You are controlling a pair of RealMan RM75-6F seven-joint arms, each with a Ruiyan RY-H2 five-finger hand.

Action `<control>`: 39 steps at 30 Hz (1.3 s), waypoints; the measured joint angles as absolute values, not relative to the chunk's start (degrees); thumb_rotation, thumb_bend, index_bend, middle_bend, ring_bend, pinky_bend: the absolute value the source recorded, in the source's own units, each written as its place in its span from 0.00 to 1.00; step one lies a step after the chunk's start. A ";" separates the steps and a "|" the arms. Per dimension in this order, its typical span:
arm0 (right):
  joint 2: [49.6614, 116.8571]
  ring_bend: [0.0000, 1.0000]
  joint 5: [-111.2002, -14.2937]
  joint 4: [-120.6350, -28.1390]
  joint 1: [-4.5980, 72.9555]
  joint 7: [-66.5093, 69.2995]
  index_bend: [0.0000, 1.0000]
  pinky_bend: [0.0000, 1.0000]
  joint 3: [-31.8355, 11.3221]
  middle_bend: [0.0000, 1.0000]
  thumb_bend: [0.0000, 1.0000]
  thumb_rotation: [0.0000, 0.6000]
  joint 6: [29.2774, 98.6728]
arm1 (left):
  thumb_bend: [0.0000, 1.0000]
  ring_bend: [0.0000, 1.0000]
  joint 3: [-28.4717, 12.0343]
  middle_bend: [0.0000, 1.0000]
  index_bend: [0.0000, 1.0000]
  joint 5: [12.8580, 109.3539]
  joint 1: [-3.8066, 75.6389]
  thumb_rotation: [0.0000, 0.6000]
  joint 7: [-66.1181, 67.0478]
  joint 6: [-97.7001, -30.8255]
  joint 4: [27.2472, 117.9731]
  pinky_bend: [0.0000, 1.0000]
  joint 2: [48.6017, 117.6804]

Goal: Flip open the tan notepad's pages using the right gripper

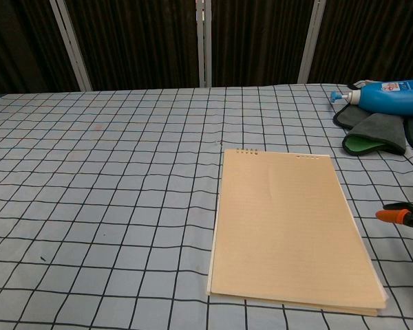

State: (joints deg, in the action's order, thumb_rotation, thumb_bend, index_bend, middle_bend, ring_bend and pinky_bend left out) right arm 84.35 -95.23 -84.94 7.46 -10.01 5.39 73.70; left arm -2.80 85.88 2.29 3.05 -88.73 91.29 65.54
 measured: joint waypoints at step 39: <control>93.38 0.00 -91.62 -79.87 10.87 -6.52 0.00 0.00 4.01 0.00 0.21 1.00 69.99 | 0.02 0.00 -5.49 0.00 0.00 80.08 2.45 1.00 -0.94 -86.87 89.42 0.00 64.31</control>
